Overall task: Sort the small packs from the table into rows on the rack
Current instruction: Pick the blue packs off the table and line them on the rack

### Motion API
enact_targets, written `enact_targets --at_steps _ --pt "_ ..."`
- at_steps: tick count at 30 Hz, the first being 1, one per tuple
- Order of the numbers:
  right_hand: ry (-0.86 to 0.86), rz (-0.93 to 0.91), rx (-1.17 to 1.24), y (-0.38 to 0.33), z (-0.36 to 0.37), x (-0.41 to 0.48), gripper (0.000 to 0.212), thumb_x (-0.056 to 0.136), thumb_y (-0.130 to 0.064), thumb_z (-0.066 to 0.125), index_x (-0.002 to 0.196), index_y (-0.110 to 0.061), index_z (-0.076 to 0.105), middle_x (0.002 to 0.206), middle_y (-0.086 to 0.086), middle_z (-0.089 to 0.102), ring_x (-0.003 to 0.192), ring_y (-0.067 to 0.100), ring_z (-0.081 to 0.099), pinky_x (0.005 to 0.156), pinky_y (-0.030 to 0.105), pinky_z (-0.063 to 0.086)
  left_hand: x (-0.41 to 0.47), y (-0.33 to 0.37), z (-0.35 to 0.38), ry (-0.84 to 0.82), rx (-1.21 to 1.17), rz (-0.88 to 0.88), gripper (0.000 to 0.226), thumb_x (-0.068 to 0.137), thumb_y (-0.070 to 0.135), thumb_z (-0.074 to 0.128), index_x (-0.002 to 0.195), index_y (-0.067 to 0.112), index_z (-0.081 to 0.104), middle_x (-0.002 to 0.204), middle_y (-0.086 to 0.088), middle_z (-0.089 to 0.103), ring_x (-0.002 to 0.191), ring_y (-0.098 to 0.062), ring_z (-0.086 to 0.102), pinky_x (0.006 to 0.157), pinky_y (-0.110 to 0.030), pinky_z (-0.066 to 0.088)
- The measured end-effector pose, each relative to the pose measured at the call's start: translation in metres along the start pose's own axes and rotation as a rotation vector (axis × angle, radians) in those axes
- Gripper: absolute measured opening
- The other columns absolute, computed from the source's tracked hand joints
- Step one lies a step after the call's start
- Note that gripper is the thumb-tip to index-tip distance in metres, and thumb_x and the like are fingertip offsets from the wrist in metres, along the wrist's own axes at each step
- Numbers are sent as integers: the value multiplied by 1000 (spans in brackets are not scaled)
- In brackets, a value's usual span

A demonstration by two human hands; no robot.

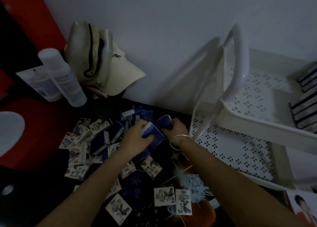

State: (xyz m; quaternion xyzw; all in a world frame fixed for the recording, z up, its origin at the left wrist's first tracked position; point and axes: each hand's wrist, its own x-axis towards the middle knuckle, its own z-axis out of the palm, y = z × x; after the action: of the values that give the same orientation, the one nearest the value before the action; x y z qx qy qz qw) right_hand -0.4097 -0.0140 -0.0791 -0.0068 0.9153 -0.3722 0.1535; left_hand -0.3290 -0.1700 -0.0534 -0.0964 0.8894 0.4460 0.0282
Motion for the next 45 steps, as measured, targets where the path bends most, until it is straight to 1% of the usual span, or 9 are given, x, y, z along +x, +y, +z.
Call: enact_targets --at_steps 3,6,11,16,20,23,28,38,45 --pt "-27 -76 495 -9 -13 -33 39 77 -7 75 108 -15 51 100 8 63 87 19 62 75 28 51 -18 2 -18 116 -259 -74 35 82 22 71 111 28 52 101 4 63 92 -18 64 81 -44 56" --pt "-86 -151 628 -17 -27 -70 57 76 -2 75 120 -22 45 103 5 63 82 4 62 65 13 51 -41 18 -31 238 -352 -90 38 83 19 73 113 27 51 104 2 62 89 -18 65 78 -46 58" --pt "-194 -384 572 -32 -65 -122 90 77 -6 76 145 -37 25 109 9 63 93 7 67 80 18 53 -71 57 -62 384 -398 94 33 83 23 73 112 27 58 103 6 64 83 -12 66 67 -32 56" --pt "-132 -552 457 -52 -105 -157 75 76 -15 77 134 -29 33 106 5 65 97 15 66 89 38 54 -92 120 -80 412 -432 307 26 85 20 72 107 27 59 94 0 66 79 -19 66 64 -36 57" --pt "9 -635 397 -56 -153 -179 53 74 -16 76 108 -33 39 95 5 71 81 19 70 75 45 57 -97 183 -76 492 -468 466 33 83 18 73 109 20 52 94 4 67 77 -10 67 66 -28 58" --pt "193 -675 295 -47 -196 -193 45 76 -14 73 109 -28 46 94 1 71 77 16 69 67 42 57 -92 234 -57 508 -469 604 36 82 20 73 109 23 49 91 11 66 79 -9 67 67 -32 58" --pt "440 -657 210 -11 -265 -210 44 82 -6 66 119 -27 54 111 -21 59 95 2 63 77 27 57 -64 301 6 582 -440 660 31 84 20 69 111 23 54 89 16 60 76 2 58 67 -12 46" --pt "633 -357 280 54 -374 -210 54 82 -2 56 120 -30 28 87 6 65 77 27 66 75 50 56 39 351 118 228 -69 608 30 86 16 63 112 28 53 105 -4 66 90 -24 63 72 -42 56" --pt "727 -351 186 68 -406 -180 48 82 -7 66 117 -24 38 91 -3 60 69 1 61 59 14 51 57 369 138 -333 -226 384 20 91 10 51 93 24 65 95 -4 67 87 -23 64 76 -34 55"
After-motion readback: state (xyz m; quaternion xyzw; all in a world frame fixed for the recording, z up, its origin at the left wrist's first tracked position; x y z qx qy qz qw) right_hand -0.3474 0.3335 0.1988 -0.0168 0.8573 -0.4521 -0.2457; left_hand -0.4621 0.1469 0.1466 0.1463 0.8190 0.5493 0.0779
